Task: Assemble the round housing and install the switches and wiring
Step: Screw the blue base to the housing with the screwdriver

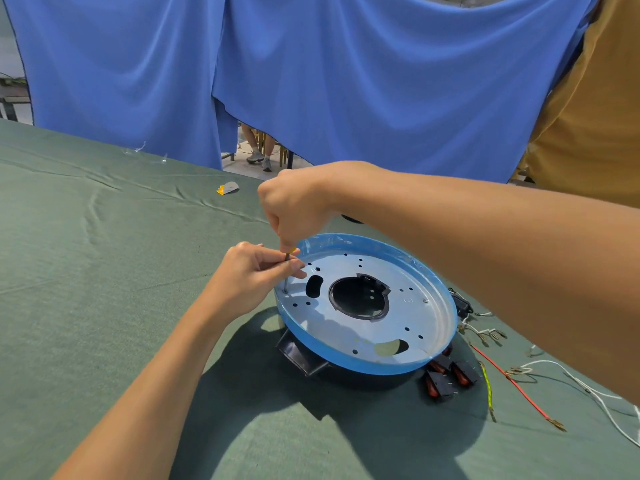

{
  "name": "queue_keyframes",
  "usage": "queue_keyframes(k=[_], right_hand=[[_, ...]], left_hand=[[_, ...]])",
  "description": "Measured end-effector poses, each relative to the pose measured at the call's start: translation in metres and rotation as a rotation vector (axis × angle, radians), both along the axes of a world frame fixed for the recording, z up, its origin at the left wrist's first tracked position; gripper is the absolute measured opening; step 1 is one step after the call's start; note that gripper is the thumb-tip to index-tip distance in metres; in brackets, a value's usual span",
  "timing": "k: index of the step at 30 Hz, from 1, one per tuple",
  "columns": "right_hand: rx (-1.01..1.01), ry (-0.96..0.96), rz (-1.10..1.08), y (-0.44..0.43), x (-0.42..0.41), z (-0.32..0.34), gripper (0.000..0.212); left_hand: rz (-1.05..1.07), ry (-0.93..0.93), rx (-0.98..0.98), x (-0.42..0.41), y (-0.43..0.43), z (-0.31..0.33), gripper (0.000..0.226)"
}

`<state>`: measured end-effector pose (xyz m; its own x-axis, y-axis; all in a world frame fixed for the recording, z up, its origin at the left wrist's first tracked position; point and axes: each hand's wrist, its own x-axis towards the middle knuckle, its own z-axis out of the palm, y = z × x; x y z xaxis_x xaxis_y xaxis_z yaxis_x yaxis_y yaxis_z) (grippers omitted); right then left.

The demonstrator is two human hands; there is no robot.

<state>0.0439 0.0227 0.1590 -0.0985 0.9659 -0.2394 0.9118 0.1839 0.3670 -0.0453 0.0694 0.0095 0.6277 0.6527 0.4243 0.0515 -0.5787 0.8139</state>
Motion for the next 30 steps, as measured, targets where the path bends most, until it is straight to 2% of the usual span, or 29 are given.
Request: queue_keyframes(k=[8,13,18,23,29,30], right_hand=[[-0.021,0.021,-0.182,0.006,-0.010,0.002,0.020],[-0.091,0.120,-0.380,0.012,-0.005,0.000,0.013],[-0.134,0.131,-0.442,0.012,-0.007,-0.001,0.013],[-0.088,-0.026,-0.239,0.000,-0.008,0.008,0.027],[-0.024,-0.172,0.083,-0.006,-0.006,0.010,0.013],[-0.021,-0.189,0.107,-0.005,-0.004,0.008,0.025]], left_hand=[[0.008,-0.019,-0.094,0.001,0.001,-0.001,0.008],[0.035,0.008,-0.041,0.004,0.001,-0.002,0.008],[0.016,0.018,-0.015,0.003,-0.002,0.001,0.010],[0.014,0.039,0.027,0.003,-0.002,0.001,0.010],[0.006,0.056,0.034,0.002,0.001,0.001,0.010],[0.005,0.052,0.027,0.002,0.001,0.001,0.011]])
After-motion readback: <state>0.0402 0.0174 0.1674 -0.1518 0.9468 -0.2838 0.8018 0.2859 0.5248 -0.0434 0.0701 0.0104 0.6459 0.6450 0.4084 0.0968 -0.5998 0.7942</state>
